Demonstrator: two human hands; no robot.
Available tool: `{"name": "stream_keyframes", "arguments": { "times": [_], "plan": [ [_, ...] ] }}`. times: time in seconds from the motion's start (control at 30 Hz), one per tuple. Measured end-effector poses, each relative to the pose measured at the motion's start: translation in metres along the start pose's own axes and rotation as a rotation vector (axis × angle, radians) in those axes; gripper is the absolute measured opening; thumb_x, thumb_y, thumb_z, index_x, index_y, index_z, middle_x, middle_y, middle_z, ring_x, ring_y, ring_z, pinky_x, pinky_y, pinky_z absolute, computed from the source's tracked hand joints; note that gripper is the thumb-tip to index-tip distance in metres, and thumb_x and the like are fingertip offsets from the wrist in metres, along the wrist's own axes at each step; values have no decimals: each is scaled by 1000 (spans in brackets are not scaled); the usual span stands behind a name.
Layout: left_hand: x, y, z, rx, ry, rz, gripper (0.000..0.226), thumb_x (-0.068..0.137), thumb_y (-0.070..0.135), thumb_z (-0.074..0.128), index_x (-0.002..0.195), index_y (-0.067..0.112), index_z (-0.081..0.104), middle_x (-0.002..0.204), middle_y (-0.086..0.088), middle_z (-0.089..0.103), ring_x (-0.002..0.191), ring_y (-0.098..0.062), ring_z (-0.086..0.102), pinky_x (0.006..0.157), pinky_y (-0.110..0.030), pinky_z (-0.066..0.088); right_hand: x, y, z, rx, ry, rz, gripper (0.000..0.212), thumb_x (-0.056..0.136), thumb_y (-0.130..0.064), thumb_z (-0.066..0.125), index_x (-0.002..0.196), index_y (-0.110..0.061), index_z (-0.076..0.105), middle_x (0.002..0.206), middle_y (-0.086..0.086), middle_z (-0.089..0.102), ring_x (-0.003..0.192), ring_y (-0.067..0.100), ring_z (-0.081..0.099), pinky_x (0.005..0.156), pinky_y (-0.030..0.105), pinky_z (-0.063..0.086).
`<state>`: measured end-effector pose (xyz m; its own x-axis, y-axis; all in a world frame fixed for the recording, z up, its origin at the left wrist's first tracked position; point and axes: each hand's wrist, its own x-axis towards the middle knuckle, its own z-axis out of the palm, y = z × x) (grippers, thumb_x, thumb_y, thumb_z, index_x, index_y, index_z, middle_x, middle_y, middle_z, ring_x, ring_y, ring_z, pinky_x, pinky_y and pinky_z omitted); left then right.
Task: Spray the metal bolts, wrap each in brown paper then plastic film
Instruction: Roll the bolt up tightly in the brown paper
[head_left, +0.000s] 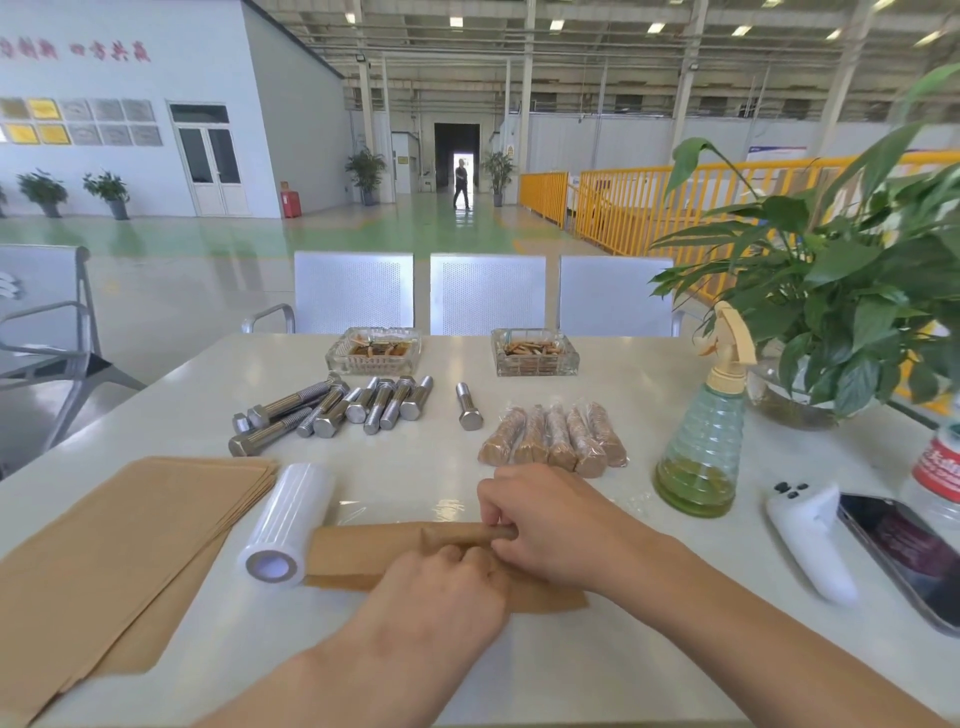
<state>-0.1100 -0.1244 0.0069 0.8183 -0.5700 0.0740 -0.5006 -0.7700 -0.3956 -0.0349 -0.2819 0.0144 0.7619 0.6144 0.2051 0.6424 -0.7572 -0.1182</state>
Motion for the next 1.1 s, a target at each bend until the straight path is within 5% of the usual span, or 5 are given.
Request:
{"name": "stream_keyframes", "arguments": {
  "times": [0.3,0.5,0.7,0.87,1.1],
  "plan": [
    [-13,-25,-11,-115,218,-26,47,26,41,91,68,37,70,61,16,52,54,-3,57,46,-25,-10,7,5,0,66,-47,26,25,80,-21,69,88,-35,50,88,-15,44,86,10,42,71,32,38],
    [-9,-35,-2,-272,223,-31,18,82,33,70,99,35,64,100,14,59,90,-12,62,60,-25,45,13,5,-1,22,-82,6,20,83,-28,71,101,-29,63,85,-14,44,88,13,44,71,33,39],
    [-11,-32,-16,-203,278,3,35,39,60,85,58,38,64,66,25,57,56,0,58,59,-14,-11,18,2,-4,-44,-169,63,23,74,-36,71,96,-30,66,96,-9,54,96,23,57,71,34,47],
    [4,-65,4,-460,310,-186,16,96,45,51,111,42,56,110,19,55,107,-7,58,78,-29,49,22,6,-7,-57,-176,56,19,72,-42,70,75,-28,56,74,-7,53,79,26,56,57,29,37],
    [32,-69,20,-374,112,-182,25,84,48,61,104,35,56,102,11,62,99,-17,61,69,-31,35,18,5,-12,-30,-183,78,27,78,-35,68,104,-32,62,105,-3,62,102,25,59,82,40,53]
  ]
}}
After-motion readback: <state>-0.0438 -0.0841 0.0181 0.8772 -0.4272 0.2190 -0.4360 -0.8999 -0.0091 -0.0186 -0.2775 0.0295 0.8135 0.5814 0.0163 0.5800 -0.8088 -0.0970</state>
